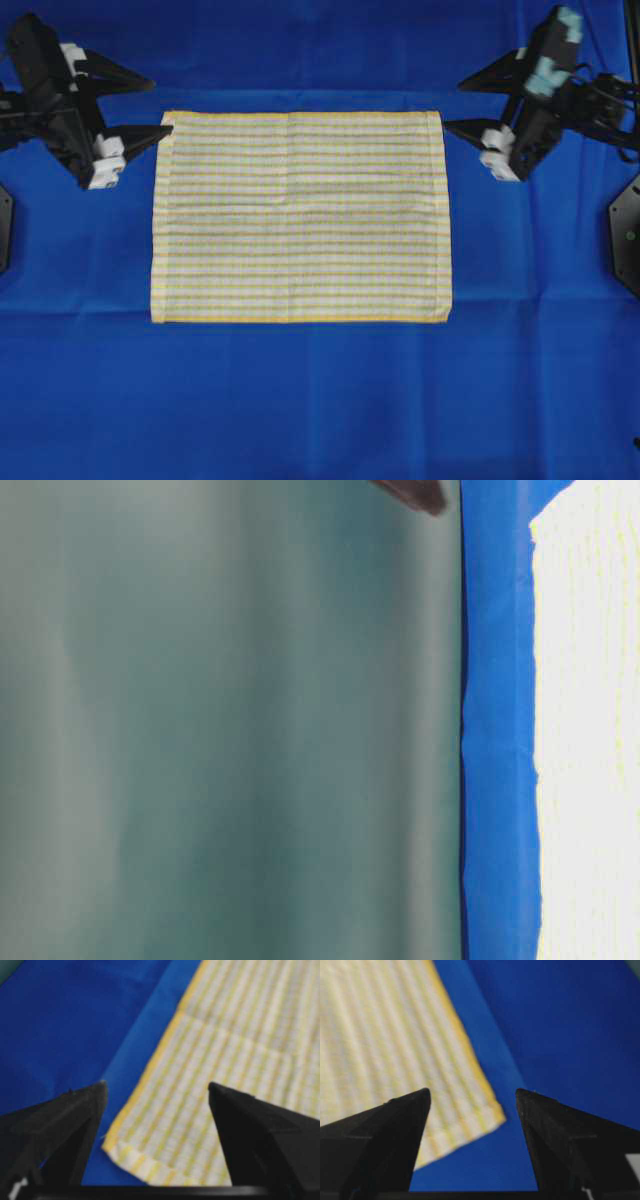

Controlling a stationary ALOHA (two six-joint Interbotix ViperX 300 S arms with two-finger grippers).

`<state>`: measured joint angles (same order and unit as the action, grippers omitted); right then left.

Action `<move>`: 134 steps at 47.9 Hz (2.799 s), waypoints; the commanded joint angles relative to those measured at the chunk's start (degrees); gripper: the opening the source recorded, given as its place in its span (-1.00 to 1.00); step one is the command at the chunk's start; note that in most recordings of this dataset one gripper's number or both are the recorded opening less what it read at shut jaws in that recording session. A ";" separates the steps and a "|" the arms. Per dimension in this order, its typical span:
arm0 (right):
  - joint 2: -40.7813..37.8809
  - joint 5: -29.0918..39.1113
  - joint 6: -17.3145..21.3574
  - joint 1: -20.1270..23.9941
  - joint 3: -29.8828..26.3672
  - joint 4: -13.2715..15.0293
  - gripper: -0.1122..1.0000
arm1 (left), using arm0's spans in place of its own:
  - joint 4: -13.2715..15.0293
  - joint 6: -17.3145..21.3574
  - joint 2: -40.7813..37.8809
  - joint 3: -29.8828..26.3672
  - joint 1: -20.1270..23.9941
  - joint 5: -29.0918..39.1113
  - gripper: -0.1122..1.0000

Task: Fold the yellow towel.
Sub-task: 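Grasp the towel's top left and right corners with both grippers, then pull the top edge down over the bottom edge, folding in half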

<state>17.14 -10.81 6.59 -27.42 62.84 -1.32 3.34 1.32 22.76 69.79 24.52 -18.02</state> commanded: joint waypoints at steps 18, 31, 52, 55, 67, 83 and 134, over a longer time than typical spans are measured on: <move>-16.17 -6.42 0.09 -1.76 -4.75 -1.14 0.43 | 0.00 0.09 -18.02 -2.64 2.46 -8.70 0.49; -19.42 -7.82 0.09 -2.11 -5.10 -1.41 0.18 | 0.00 0.00 -23.64 -2.99 3.43 -9.14 0.05; -18.98 -8.17 0.00 -1.49 -4.48 -1.41 -0.69 | 0.00 -0.09 -23.99 -2.99 3.43 -8.88 -0.71; -18.19 -8.00 0.00 -1.41 -4.31 -1.41 -0.69 | 0.00 0.00 -23.38 -2.99 3.43 -8.70 -0.71; -11.95 -5.27 0.00 -1.05 -3.60 -1.41 -0.69 | 0.00 0.09 -17.58 -3.43 3.43 -5.80 -0.71; -7.03 -1.76 0.09 -0.26 -3.34 -1.41 -0.69 | 0.00 0.00 -9.40 -3.08 2.72 0.26 -0.71; 2.72 2.11 6.15 25.58 1.32 -7.29 -0.69 | 0.09 -13.89 -1.14 2.81 -24.52 0.97 -0.71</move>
<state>18.98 -8.44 12.39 -3.78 64.42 -7.91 3.25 -11.60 20.39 72.69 2.29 -16.88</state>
